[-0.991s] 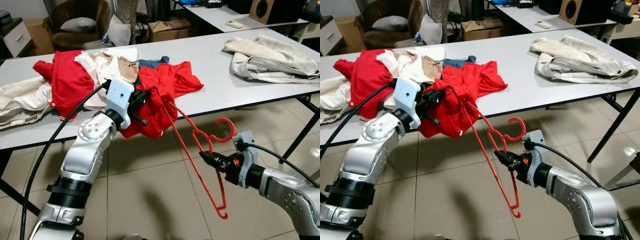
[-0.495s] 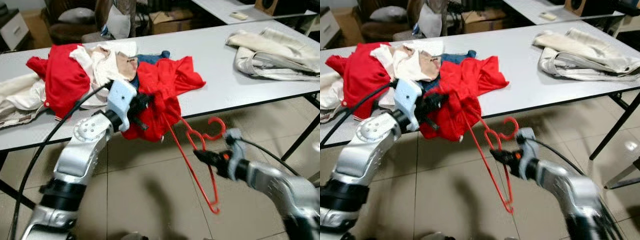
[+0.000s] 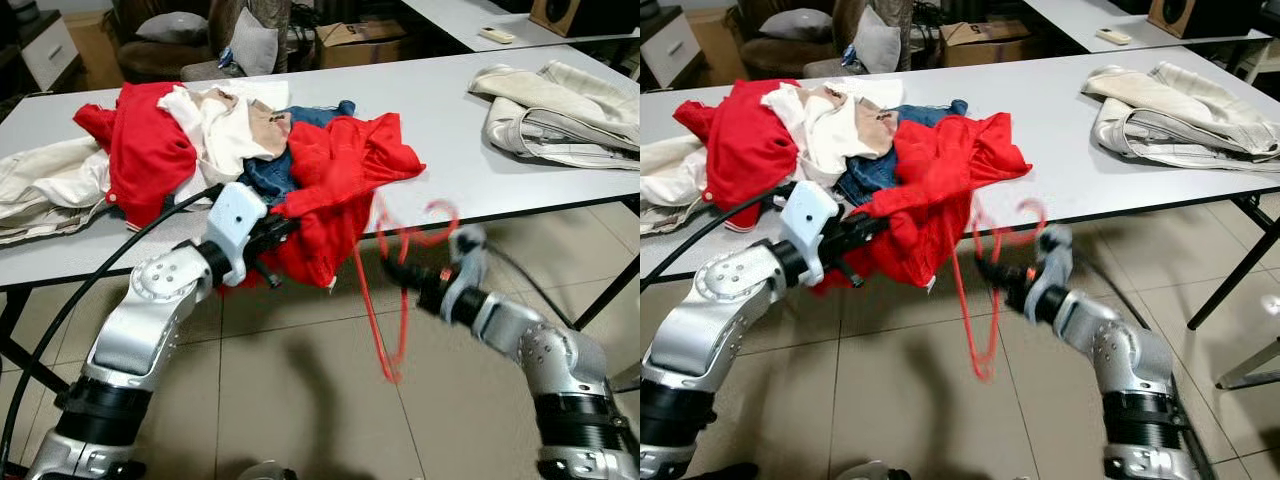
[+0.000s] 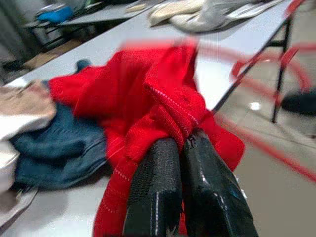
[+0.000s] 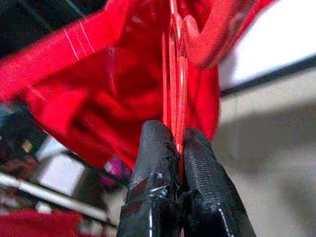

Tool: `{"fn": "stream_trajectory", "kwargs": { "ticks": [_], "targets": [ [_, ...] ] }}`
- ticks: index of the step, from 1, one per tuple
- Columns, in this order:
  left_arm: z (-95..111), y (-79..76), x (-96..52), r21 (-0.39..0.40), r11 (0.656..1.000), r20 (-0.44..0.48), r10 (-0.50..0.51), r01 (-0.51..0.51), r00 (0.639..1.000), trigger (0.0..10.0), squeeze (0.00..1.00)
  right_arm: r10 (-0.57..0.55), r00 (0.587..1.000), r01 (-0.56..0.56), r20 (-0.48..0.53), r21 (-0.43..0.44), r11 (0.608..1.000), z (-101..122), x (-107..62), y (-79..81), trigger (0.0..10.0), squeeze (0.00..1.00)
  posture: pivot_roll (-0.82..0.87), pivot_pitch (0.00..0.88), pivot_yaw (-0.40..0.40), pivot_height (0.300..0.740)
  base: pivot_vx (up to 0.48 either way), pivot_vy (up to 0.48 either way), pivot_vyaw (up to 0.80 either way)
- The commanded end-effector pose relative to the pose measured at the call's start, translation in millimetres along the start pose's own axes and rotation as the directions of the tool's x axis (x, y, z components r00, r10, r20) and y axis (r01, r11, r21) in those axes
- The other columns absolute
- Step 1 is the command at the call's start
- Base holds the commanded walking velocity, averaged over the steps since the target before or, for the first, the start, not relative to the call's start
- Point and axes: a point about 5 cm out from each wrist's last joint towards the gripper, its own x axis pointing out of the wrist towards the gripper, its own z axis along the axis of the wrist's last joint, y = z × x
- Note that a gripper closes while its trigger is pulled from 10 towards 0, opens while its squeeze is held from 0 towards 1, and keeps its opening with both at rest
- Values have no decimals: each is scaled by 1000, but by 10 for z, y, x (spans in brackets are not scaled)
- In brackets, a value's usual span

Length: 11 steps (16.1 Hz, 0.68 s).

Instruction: Hang hanger

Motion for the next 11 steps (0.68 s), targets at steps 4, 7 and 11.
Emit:
{"fn": "stream_trajectory", "kwargs": {
  "ticks": [4,7,11],
  "targets": [
    [-101,102,-62,-14,987,-60,157,-158,986,0,0,-81,966,55,245,112,992,205,54,104,10000,0,-68,0,76,740,0,0,0],
    [-122,-75,-43,24,998,-72,57,-55,996,0,0,-129,933,20,338,308,951,253,186,123,10000,0,-68,0,86,740,0,0,0],
    [-102,-282,-56,32,996,-61,-87,89,994,0,0,-168,900,-55,402,488,871,350,369,191,10000,0,-56,0,89,740,0,0,0]
  ]
}}
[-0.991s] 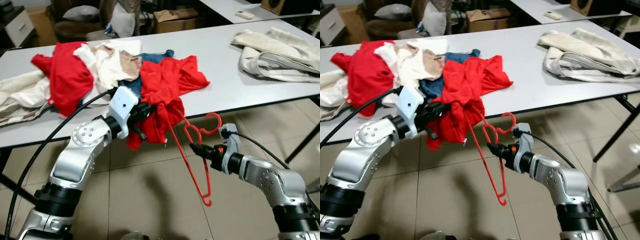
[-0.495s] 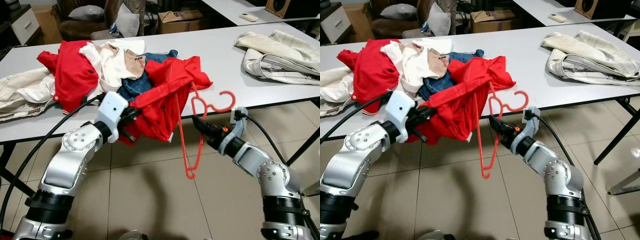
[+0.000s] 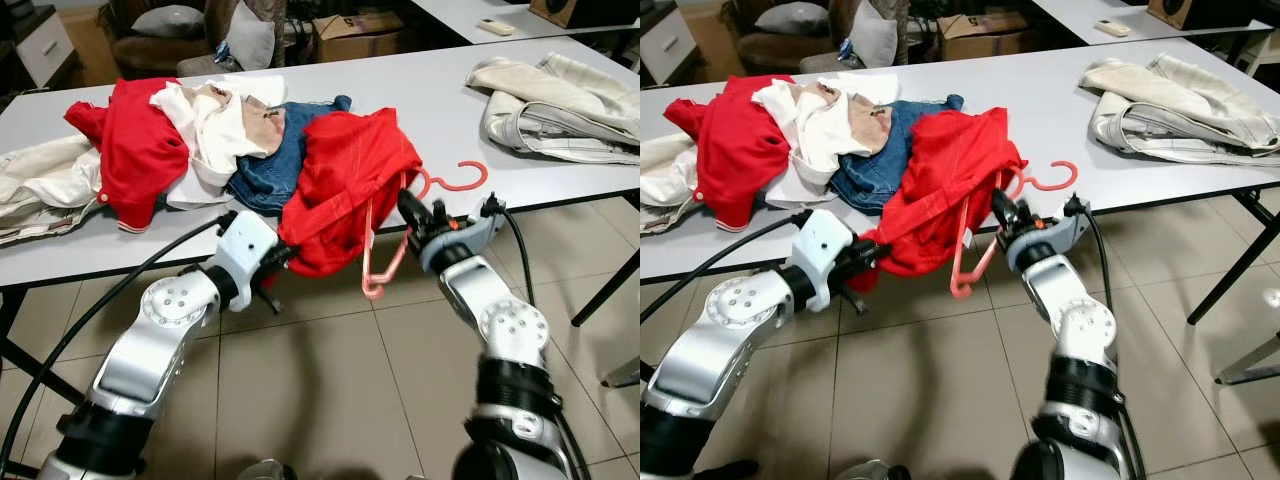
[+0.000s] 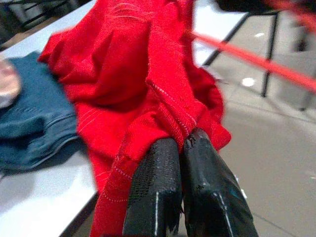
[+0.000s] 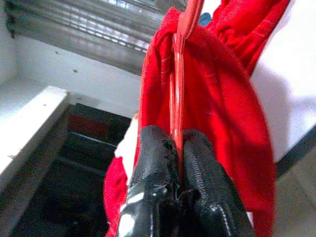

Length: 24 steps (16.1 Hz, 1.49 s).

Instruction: Hang hanger

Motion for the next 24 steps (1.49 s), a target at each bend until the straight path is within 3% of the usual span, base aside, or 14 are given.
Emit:
{"fn": "stream_trajectory", "kwargs": {
  "ticks": [1,2,8,10,11,12,13,14,15,16,17,18,20,24],
  "targets": [
    [40,-55,-27,-1,998,16,-57,57,998,0,0,12,999,-14,34,44,999,27,57,65,10000,0,-53,0,89,740,0,0,0],
    [68,-111,-37,-13,994,32,-105,106,994,0,0,26,999,-30,42,97,995,8,122,115,10000,0,-53,0,89,740,0,0,0],
    [273,-339,-39,-133,949,153,-266,287,952,0,0,-1,999,-4,54,83,997,-52,287,184,10000,0,-51,0,92,740,0,0,0],
    [337,-397,64,-127,953,153,-257,277,954,0,0,-18,998,11,65,101,995,-66,348,201,10000,0,-51,0,90,740,0,0,0],
    [336,-396,147,-104,968,126,-214,227,969,784,0,-24,998,18,58,87,996,-99,376,216,10000,0,-53,0,90,740,0,0,0],
    [374,-412,235,-96,977,131,-177,191,975,745,0,-42,998,40,44,60,997,-150,402,220,10000,0,-54,0,92,740,0,0,0],
    [417,-455,287,-91,978,141,-176,190,974,1451,0,-49,998,48,35,47,998,-188,421,225,10000,0,-52,0,93,740,0,0,0],
    [413,-491,337,-50,984,113,-165,172,980,4627,0,-34,999,31,37,71,997,-213,440,251,10000,0,-53,0,95,740,0,0,0],
    [372,-467,384,-9,994,75,-108,109,991,10000,0,-13,999,9,42,94,995,-225,451,284,10000,0,-54,0,97,740,0,0,0],
    [341,-414,396,9,998,58,-65,64,996,10000,0,1,999,-6,52,93,996,-222,454,309,10000,0,-54,0,99,740,0,0,0],
    [326,-372,394,33,999,50,-40,39,998,10000,388,4,998,-10,64,102,995,-214,457,321,10000,0,-55,0,101,740,0,0,0],
    [346,-339,386,-5,1000,71,-26,26,997,10000,1000,5,996,-14,84,106,994,-191,460,325,10000,0,-53,0,103,740,0,0,0],
    [402,-369,375,-49,997,112,-59,65,992,10000,1000,32,994,-45,109,114,992,-167,465,340,10000,0,-52,0,105,740,0,0,0],
    [458,-572,381,-43,980,147,-186,194,971,10000,1000,8,990,-22,142,99,995,-131,480,312,10000,0,-49,0,108,740,0,0,0]
  ]
}}
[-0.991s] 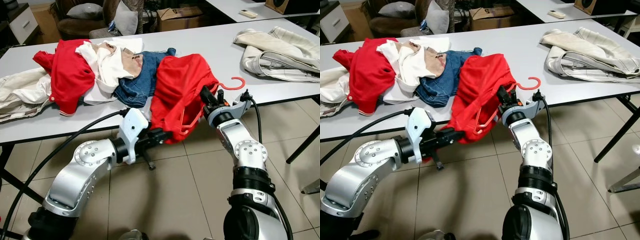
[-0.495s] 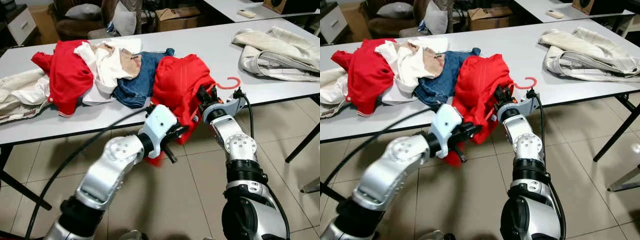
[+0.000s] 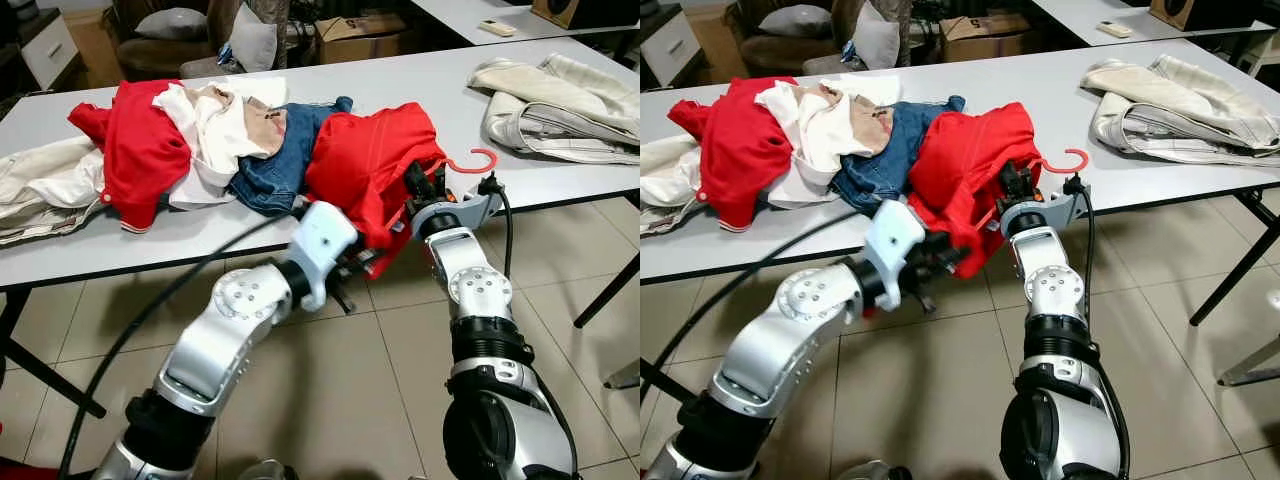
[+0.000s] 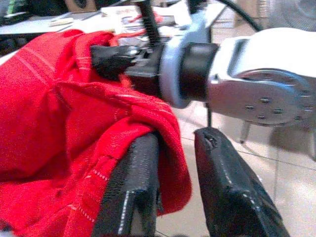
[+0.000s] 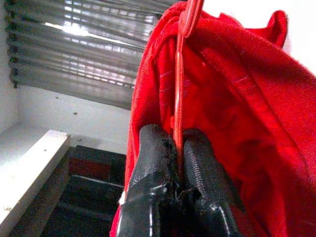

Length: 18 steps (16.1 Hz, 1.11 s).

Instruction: Hang hanger

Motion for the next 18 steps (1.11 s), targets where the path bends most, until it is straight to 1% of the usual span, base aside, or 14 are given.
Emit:
{"fn": "stream_trajectory", "kwargs": {
  "ticks": [1,2,4,6,7,8,10,11,12,13,15,16,17,18],
  "targets": [
    [1,-27,-19,5,1000,-2,-18,18,1000,10000,1000,26,999,-27,-26,-15,1000,-165,77,190,10000,0,-50,0,108,740,0,0,0],
    [10,-18,-22,4,1000,0,-15,15,1000,10000,1000,6,1000,-8,-29,-65,998,-164,84,176,10000,0,-48,0,109,740,0,0,0],
    [30,-61,-43,-8,997,4,-78,78,997,10000,1000,8,998,-12,-69,-54,998,-200,91,171,10000,0,-47,0,109,740,0,0,0],
    [-12,-106,-71,35,990,-38,-134,135,990,10000,1000,-7,998,-1,-70,-119,993,-209,94,156,10000,0,-47,0,109,740,0,0,0],
    [-69,-109,-107,80,983,-97,-157,165,983,10000,1000,4,997,-16,-78,-151,988,-227,95,159,10000,0,-47,0,110,740,0,0,0],
    [-115,-97,-149,129,972,-150,-178,198,972,10000,1000,7,997,-18,-76,-138,990,-232,95,162,10000,0,-47,0,110,740,0,0,0],
    [-40,-35,-184,78,982,-103,-166,174,981,10000,1000,-6,999,0,-46,-129,992,-193,104,151,10000,0,-48,0,110,740,0,0,0],
    [65,19,-208,30,987,-42,-156,157,987,10000,1000,-9,1000,5,-22,-148,989,-160,108,148,10000,0,-47,0,108,740,0,0,0],
    [132,56,-231,-9,988,6,-154,154,988,10000,1000,-20,1000,20,2,-203,979,-135,109,137,10000,0,-47,0,108,740,0,0,0],
    [164,52,-253,-15,984,27,-179,179,984,10000,1000,-18,1000,17,-2,-207,978,-130,111,135,10000,0,-45,0,105,740,0,0,0],
    [199,-12,-289,-25,970,54,-241,243,969,10000,1000,-10,1000,5,-26,-177,984,-140,112,138,10000,0,-44,0,104,740,0,0,0],
    [191,-18,-284,-38,973,61,-226,229,972,10000,1000,-9,1000,4,-26,-178,984,-135,115,142,10000,0,-44,0,104,740,0,0,0],
    [149,-12,-277,-35,977,41,-210,211,977,10000,1000,-7,1000,3,-25,-179,984,-133,117,144,10000,0,-46,0,104,740,0,0,0],
    [105,38,-291,-40,985,23,-166,166,986,10000,1000,-7,1000,2,-26,-179,984,-133,118,143,10000,0,-48,0,106,740,0,0,0]
  ]
}}
